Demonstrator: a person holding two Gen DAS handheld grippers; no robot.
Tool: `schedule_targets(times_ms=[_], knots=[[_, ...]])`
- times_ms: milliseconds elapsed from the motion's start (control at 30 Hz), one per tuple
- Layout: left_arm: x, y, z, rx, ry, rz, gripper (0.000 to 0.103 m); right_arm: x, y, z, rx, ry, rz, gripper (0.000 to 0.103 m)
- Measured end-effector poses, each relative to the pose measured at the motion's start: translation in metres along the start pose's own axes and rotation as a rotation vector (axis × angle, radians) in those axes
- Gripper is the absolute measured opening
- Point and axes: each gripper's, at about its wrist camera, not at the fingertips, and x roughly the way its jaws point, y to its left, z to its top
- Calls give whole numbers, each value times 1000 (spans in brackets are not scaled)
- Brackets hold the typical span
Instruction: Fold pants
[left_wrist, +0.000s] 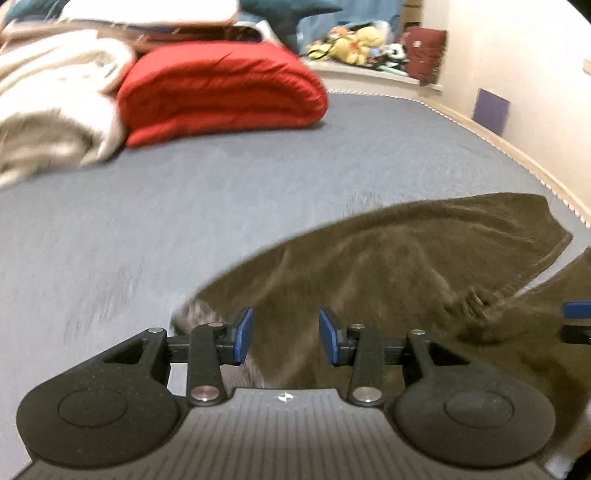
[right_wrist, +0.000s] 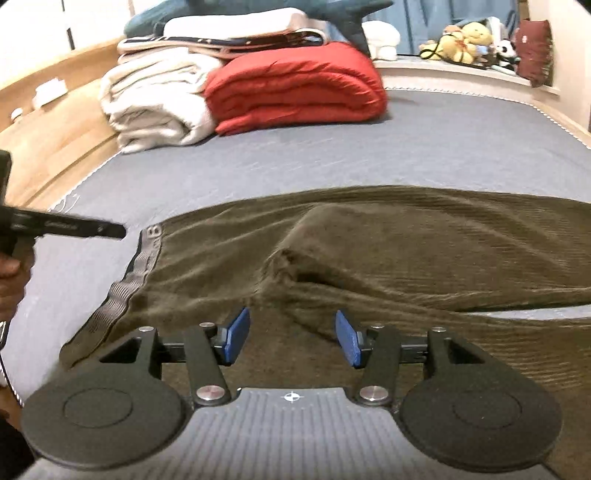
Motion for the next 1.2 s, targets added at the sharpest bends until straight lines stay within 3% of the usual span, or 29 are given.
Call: schedule_targets(times_ms=[100,233,400,500,533,567,600,667,800,867,1000,1100,1200], knots=[[43,0,14,56,-21,-9,43,-6,-7,7,-2,-25,-11,57],[109,6,22,107,0,32,44,-12,-18,18,9,-52,-24,62],[170,27,26,106,90,-10,69,-16,-38,17,9,-40,-61,62],[187,37,27,120,115,-49,78,-18,-56,16,39,-24,-88,62],[190,40,28,112,126,-71,76,-19,-62,16,51,-18,-99,62],[190,43,28,105,133,-102,55,-19,-69,16,73,-11,-112,62],[188,43,29,103,139,-157,25,-20,-78,16,104,-5,-121,62],[177,27,30,206,118,-106,12,-20,-94,17,180,9,-132,62],[124,1,26,335,24,-65,11,-22,-135,20,354,13,-190,62],[80,-12,18,380,-80,-56,11,-25,-153,20,421,-5,-229,62],[-11,-51,-19,482,-214,-145,10,-34,-190,13,561,-41,-298,62],[-67,-78,-57,649,-210,-270,9,-48,-218,5,684,-86,-329,62],[-99,-93,-95,807,-81,-357,1,-66,-243,-2,737,-139,-399,62]])
